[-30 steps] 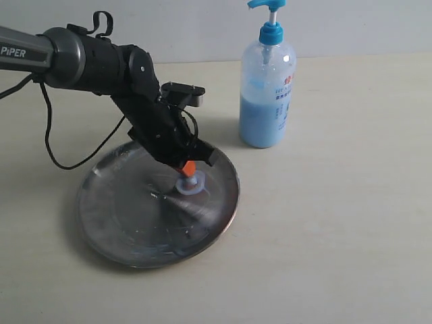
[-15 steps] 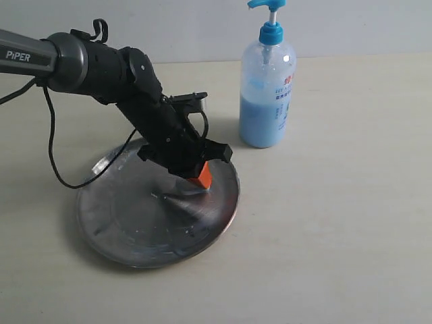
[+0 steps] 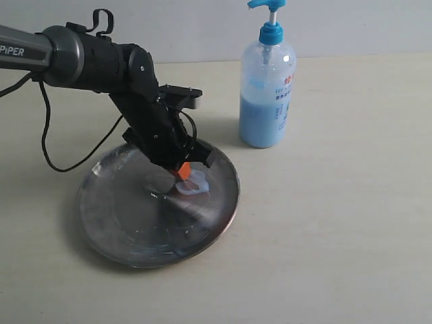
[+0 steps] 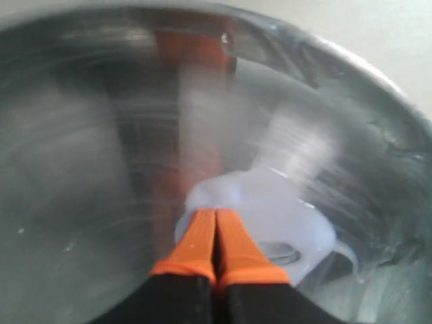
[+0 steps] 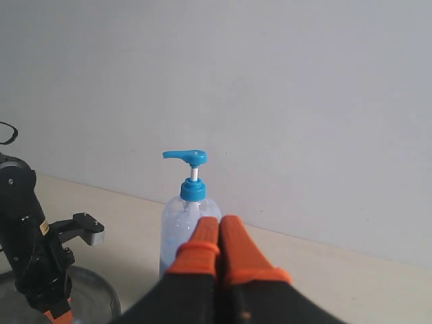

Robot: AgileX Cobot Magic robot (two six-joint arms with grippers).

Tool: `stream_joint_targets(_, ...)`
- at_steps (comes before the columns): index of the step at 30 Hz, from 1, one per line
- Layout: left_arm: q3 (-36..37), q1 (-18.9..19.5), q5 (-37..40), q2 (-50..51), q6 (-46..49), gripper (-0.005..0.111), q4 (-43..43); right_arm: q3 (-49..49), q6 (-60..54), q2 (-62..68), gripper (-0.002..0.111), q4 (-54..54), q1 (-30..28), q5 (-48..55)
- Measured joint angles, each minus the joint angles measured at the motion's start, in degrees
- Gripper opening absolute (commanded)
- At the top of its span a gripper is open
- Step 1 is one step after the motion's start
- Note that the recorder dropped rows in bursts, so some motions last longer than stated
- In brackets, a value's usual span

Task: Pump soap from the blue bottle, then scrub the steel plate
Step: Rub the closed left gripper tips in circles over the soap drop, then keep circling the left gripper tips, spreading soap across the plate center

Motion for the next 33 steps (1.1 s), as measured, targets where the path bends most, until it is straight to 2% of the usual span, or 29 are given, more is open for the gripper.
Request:
stream_joint_targets(10, -0.2, 0.0, 5.4, -0.2, -1.3, 0.0, 3.1, 0.0, 0.0, 0.0, 0.0, 0.0, 0.0, 0.0)
stream_joint_targets(19, -0.2, 0.0, 8.3, 0.0, -1.3, 0.0, -5.3, 0.0, 0.0, 0.0, 0.0, 0.8, 0.0, -0.1)
stream_joint_targets(27, 0.1, 0.0, 3.0, 0.5, -1.2, 0.0, -12.4, 0.0, 0.0, 0.0, 0.0, 0.8, 0.0, -0.2)
stream_joint_targets(33, 0.1, 0.0, -1.5, 0.6, -1.2, 0.0, -12.2, 0.0, 0.0, 0.0, 0.0, 0.8, 0.0, -0.2)
